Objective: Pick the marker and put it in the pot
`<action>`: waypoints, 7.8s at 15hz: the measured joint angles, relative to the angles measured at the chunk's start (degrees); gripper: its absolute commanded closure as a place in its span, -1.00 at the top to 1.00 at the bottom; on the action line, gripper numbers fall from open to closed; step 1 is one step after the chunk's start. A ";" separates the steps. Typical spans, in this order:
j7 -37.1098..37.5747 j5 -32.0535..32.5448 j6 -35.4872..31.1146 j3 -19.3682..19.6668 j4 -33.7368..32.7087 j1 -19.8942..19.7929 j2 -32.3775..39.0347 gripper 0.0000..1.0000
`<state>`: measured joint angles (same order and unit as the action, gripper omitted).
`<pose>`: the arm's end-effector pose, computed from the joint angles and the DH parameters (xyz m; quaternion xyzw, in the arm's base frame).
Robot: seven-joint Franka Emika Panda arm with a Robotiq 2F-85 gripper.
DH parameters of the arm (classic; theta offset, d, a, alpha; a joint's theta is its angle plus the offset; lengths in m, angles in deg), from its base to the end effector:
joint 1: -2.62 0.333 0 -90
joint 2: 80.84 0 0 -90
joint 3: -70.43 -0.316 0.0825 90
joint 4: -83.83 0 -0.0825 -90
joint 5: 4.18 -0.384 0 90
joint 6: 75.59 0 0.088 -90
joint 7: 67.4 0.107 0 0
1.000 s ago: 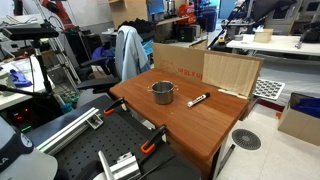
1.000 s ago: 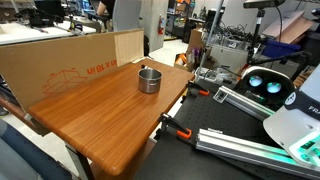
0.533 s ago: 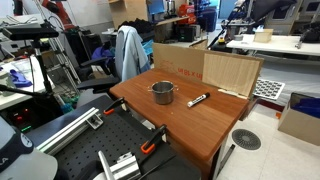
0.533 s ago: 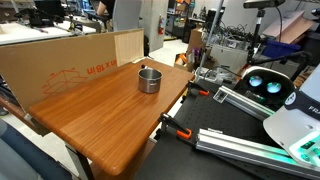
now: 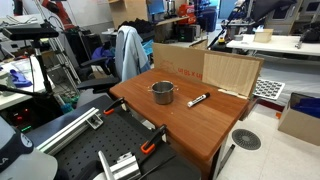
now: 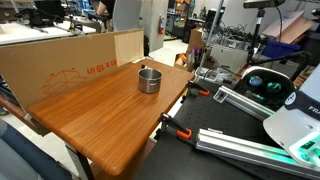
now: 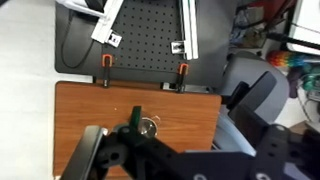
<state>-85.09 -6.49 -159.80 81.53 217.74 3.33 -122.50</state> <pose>0.3068 -0.0671 0.5688 -0.9894 -0.0924 0.0543 0.0983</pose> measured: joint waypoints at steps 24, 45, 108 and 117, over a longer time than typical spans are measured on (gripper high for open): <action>0.00 0.00 0.00 0.00 0.00 0.00 0.00 1.00; 0.00 0.00 0.00 0.00 0.00 0.00 0.00 1.00; 20.60 2.42 -53.16 -3.36 -28.65 -4.77 81.68 -0.87; 13.71 -1.67 -55.63 -7.34 -21.70 -8.00 70.75 -0.87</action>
<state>-71.38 -8.16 -215.43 74.18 196.03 -4.67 -51.75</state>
